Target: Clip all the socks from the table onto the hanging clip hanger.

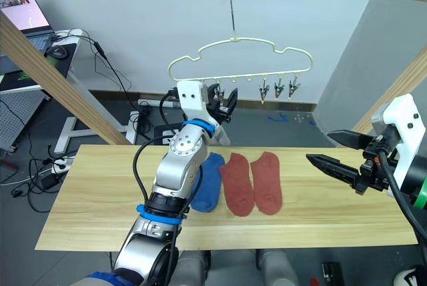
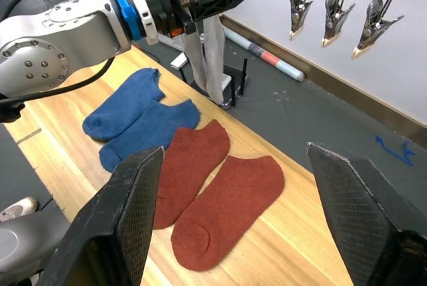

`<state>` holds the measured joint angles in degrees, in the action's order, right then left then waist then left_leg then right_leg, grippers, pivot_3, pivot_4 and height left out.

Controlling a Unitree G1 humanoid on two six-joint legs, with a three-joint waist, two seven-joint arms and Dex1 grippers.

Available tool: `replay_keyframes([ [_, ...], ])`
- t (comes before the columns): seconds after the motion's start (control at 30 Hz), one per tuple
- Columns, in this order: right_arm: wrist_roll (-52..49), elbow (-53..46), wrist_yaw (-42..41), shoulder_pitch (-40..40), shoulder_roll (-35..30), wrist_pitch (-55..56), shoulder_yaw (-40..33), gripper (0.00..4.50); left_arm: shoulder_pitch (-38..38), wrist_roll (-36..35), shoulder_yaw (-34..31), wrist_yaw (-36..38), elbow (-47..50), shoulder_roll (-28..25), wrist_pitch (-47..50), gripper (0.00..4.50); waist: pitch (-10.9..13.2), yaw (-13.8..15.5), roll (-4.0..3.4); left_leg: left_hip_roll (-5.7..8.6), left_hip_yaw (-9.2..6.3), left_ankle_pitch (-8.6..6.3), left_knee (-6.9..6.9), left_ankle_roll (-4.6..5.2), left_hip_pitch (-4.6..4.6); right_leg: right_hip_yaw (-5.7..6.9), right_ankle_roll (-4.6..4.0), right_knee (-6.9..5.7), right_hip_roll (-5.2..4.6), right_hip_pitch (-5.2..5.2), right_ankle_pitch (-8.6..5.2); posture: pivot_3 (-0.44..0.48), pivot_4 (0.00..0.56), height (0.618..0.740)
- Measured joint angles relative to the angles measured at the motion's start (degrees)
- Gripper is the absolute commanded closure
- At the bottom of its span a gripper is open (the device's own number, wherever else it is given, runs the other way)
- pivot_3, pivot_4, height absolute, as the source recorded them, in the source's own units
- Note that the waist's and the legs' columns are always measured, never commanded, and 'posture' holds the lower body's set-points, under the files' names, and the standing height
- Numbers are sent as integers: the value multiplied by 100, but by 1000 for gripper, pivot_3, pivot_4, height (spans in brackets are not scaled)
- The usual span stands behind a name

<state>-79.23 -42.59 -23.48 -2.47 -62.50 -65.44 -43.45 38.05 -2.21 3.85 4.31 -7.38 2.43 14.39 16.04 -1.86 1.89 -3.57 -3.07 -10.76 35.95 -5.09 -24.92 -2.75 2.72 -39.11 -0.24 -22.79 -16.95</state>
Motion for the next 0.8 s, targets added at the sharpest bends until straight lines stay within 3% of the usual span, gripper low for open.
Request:
replay_keyframes([
  [0.63, -370, -3, 275, 409, -226, 322, -95, 910, 96, -4, -190, -181, -159, 136, -1, 1631, 1, -4, 1, 0, 0, 0, 0, 0, 0, -1, 1, 2, 1, 2, 0, -136, 265, 740],
  [0.8, -487, -29, 356, 534, -230, 366, -198, 910, 98, -3, -201, -241, -191, 179, -13, 2843, 1, -5, 1, 0, 0, 0, 1, 1, 0, -1, 2, 3, 1, 3, 0, -135, 266, 740],
])
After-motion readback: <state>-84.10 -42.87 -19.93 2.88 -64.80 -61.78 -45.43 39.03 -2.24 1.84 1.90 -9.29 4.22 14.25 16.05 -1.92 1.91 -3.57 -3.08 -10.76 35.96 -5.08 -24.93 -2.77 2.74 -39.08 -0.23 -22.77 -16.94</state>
